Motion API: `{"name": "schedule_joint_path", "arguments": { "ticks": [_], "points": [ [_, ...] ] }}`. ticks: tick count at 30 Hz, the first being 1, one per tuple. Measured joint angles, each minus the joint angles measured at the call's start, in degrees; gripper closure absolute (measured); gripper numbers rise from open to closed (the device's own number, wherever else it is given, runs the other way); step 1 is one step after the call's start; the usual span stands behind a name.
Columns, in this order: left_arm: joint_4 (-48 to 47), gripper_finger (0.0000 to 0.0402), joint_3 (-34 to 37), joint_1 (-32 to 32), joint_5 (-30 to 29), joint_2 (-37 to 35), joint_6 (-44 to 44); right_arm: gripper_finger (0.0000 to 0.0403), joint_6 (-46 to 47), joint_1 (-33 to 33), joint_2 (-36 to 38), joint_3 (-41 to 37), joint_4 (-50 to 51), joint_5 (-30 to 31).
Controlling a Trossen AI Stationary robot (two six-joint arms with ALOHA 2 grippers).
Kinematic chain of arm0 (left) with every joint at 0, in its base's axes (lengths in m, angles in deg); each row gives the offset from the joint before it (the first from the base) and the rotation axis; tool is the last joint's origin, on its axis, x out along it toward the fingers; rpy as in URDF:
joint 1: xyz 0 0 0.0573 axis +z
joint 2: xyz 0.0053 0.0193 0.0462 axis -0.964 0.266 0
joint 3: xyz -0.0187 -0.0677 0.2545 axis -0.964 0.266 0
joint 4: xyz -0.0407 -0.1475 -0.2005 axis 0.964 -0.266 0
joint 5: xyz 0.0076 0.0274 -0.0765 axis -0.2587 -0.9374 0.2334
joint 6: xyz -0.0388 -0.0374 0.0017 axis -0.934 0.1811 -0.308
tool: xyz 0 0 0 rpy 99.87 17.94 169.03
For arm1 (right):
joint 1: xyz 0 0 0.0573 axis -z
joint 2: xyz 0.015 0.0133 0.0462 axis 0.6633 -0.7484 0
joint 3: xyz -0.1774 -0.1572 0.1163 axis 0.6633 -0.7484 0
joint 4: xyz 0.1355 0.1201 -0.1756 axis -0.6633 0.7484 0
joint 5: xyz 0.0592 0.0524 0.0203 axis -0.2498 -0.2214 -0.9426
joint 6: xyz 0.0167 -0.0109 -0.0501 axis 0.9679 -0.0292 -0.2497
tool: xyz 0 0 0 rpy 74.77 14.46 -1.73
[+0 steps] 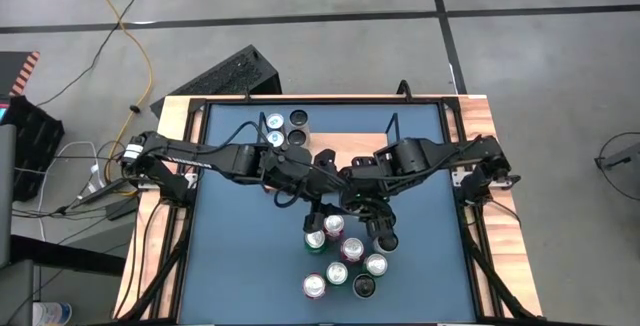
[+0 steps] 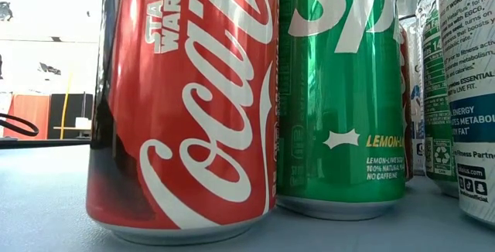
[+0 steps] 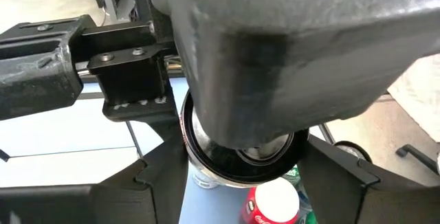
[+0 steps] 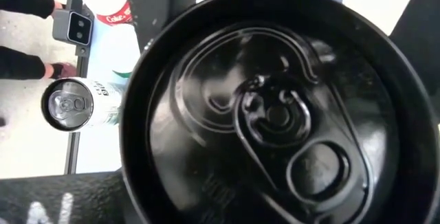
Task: Place canned beverage on shelf
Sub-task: Put the white and orange soda can on the shelf aligned with the other white and orange soda cans
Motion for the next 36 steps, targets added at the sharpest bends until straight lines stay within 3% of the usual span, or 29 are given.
{"name": "schedule_joint_path", "arguments": {
  "ticks": [6,18,27,36],
  "points": [
    [-0.01,0.0182,0.0,0.15,-0.27,0.0,-0.2,0.0139,-0.33,0.16,0.0,0.0,-0.01,-0.11],
    [-1.4,0.0182,0.0,0.44,-0.47,0.0,0.76,0.0031,1.2,0.13,-0.02,-0.02,-0.57,-0.21],
    [-5.58,0.017,-0.06,0.51,-0.74,0.02,0.68,0.003,3.3,0.07,2.14,-0.05,0.51,2.95],
    [-12.31,0.0181,0.02,0.94,1.42,-2.89,4.38,0.003,8.69,-0.08,9.85,0.04,1.0,8.74]
  ]
}}
